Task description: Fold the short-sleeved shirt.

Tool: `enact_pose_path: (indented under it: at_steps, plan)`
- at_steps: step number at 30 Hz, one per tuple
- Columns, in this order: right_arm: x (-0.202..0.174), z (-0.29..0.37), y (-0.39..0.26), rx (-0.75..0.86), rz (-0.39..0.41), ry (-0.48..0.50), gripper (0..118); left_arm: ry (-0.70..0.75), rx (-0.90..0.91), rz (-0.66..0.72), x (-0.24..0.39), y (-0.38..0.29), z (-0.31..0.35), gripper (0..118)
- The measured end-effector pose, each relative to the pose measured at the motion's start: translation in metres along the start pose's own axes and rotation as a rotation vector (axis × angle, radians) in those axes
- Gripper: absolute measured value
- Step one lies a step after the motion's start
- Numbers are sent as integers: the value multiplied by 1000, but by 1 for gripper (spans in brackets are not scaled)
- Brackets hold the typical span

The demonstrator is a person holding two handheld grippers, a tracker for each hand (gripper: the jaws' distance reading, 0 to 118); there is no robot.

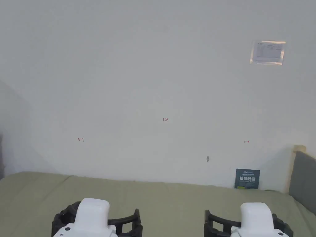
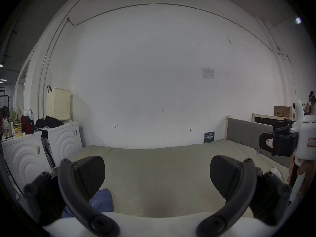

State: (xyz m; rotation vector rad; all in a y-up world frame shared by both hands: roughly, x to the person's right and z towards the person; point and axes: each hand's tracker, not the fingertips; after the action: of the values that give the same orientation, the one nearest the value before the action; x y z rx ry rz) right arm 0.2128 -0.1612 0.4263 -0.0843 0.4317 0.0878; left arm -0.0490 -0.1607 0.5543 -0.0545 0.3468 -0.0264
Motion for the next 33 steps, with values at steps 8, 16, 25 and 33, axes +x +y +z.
enact_pose_path:
  at_steps: [8,16,25,33]
  plan:
    - [3,0,-2,-7,-2,-22,118,39,18,-36,7,0,-2,118]
    - [9,2,0,-23,16,-17,0,-11,-15,21,-2,-9,-10,0]
    - [2,5,1,-3,39,-37,0,32,-10,4,-1,-14,-4,0]
    - [-101,-3,3,32,48,240,0,294,-48,-3,-82,-27,55,0]
